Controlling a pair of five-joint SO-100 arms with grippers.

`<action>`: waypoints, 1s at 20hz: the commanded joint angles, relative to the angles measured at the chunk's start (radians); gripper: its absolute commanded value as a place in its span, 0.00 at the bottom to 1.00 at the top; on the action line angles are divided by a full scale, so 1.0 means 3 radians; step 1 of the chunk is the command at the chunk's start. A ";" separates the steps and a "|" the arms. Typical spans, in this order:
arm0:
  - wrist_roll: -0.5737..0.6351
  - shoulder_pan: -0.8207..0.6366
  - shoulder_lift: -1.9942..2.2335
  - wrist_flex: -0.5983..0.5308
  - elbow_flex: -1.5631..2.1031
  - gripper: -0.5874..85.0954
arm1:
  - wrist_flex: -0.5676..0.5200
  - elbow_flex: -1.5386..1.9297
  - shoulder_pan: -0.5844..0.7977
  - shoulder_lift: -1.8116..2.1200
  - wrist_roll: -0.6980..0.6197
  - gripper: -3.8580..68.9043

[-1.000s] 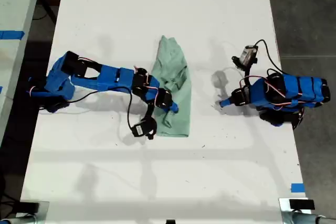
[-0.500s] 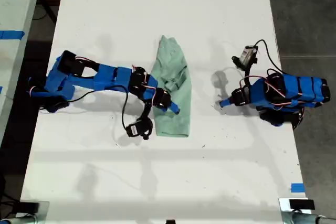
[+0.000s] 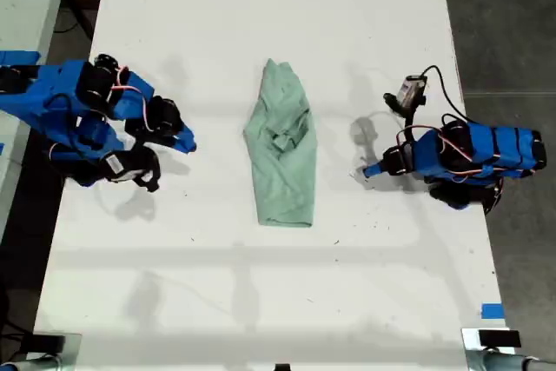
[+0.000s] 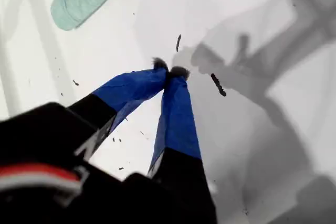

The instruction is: Fold t shirt

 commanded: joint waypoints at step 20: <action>0.0777 -0.0337 0.3339 -0.0828 0.3298 0.14 | 0.0026 0.0215 0.0056 0.0077 -0.1197 0.14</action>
